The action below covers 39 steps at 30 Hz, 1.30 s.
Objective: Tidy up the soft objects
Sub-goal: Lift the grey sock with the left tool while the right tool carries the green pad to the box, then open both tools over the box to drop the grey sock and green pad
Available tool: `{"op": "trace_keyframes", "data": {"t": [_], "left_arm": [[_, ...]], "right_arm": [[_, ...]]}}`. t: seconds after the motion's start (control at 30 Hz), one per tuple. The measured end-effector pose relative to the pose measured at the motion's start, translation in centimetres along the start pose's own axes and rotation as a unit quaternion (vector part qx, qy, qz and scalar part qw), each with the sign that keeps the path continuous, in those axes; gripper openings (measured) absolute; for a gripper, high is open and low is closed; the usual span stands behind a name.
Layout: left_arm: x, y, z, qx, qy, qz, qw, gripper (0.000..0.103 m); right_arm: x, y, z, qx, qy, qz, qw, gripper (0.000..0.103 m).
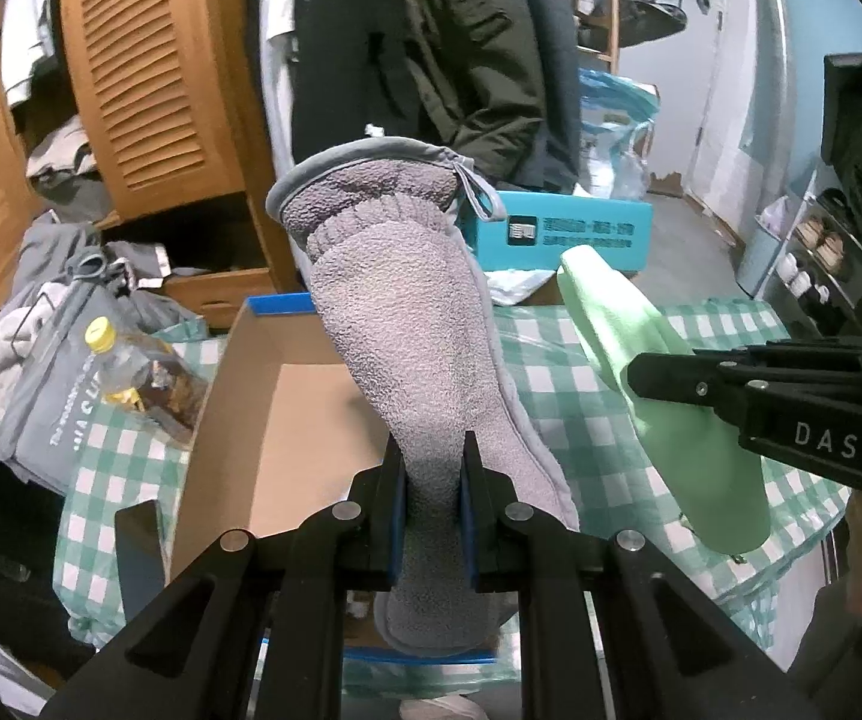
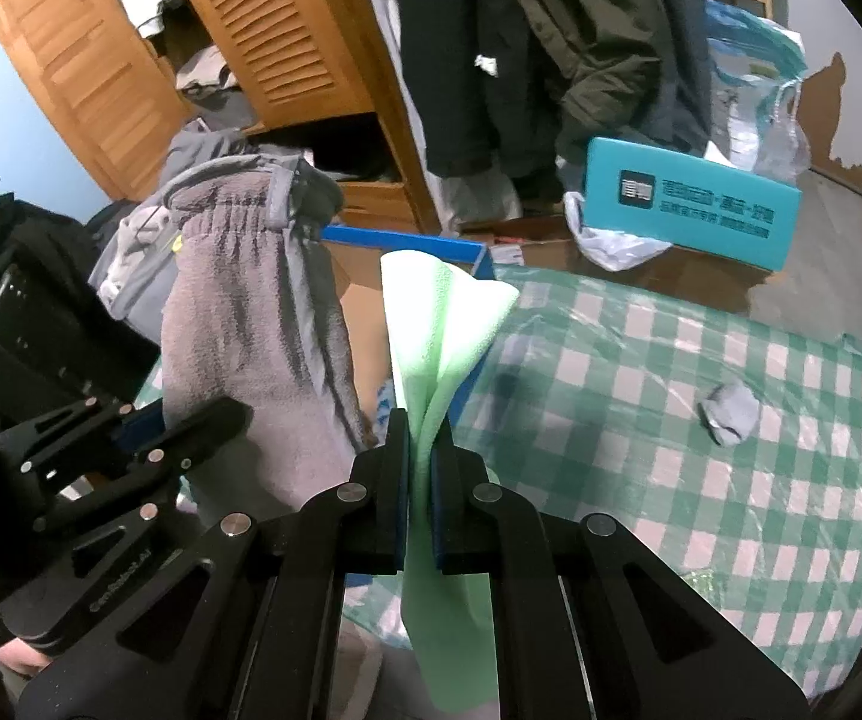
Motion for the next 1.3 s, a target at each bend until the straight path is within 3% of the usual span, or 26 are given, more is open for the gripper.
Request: {"op": "trace_keyframes", "data": {"t": [0.37,0.87,1.3], "left_arm": [[-0.4,-1.1,4.1,-0.041,0.018,-0.002,0.999,0.014],[0.4,-3.8,8.5,-0.062,0.049,0.03,0.9965,0.014],[0.9,-5.2,9.8,-0.067,0.058,0.051,0.9947,0.016]], "right_arm": [[-2.3,-3.4,2.4,-0.026,0.005,0.015,1.0,0.005],[-4.2,-8.9,6.1,-0.051,0.012,0.05,0.997,0.005],[-4.4,-11.8,6.6,-0.054,0.008,0.072,0.996,0.006]]}}
Point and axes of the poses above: each gripper's, at about its wrist camera, not at the fingertips, and y roughly against the way its jaws point, z to its left, x to its underside, the point moved 3 cm from there along -y, roughly the way its jaws point, and after that the axes turned 13 degrees about y, right-handed, at the moved point
